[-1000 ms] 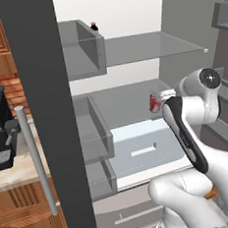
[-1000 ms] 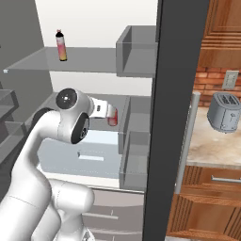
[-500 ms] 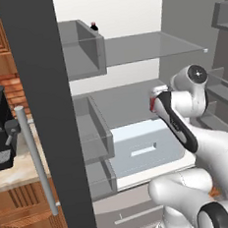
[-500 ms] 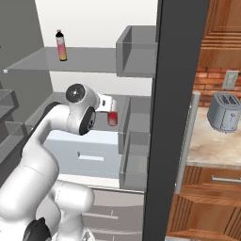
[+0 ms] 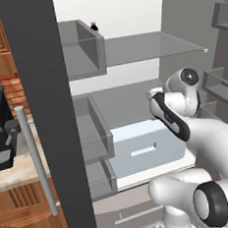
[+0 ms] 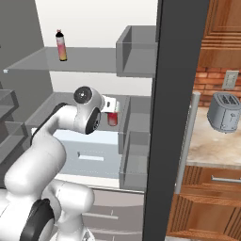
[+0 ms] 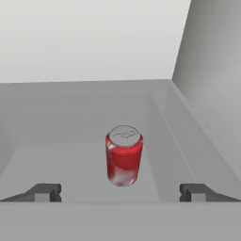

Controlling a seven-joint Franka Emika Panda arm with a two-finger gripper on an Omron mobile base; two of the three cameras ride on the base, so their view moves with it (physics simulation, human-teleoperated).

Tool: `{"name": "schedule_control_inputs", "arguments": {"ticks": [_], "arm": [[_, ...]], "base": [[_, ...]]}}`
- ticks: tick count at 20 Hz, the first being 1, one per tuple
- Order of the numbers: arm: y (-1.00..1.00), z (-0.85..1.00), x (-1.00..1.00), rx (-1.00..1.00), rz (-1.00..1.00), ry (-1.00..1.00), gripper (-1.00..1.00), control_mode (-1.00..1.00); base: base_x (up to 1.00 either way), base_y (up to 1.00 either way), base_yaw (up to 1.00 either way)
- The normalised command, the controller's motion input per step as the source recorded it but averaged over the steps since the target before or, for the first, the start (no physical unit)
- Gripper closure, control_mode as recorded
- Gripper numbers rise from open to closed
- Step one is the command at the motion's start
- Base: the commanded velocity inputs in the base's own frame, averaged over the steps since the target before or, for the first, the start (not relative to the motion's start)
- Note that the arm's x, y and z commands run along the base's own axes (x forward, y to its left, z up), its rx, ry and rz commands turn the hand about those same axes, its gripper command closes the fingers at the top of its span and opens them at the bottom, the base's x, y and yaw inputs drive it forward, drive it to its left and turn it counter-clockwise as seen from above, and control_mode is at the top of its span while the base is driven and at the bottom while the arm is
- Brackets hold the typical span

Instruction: Open the fridge, grab two sodas, and place both sodas inside the bowl with ice on the dining counter.

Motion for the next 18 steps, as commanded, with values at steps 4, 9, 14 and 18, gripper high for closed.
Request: {"name": "schedule_control_inputs", "arguments": {"ticks": [4,9,14,18], "arm": [[-0.01,-0.24,0.33,0.00,0.00,0.00,-1.00,-1.00],[-0.01,-0.21,0.32,0.00,0.00,0.00,-1.00,-1.00],[-0.02,-0.23,0.31,0.00,0.00,0.00,-1.00,-1.00],[-0.02,-0.31,0.27,0.00,0.00,0.00,-1.00,-1.00]], "base": [[0.00,0.00,0.00],[0.00,0.00,0.00],[0.00,0.00,0.00],[0.00,0.00,0.00]]}}
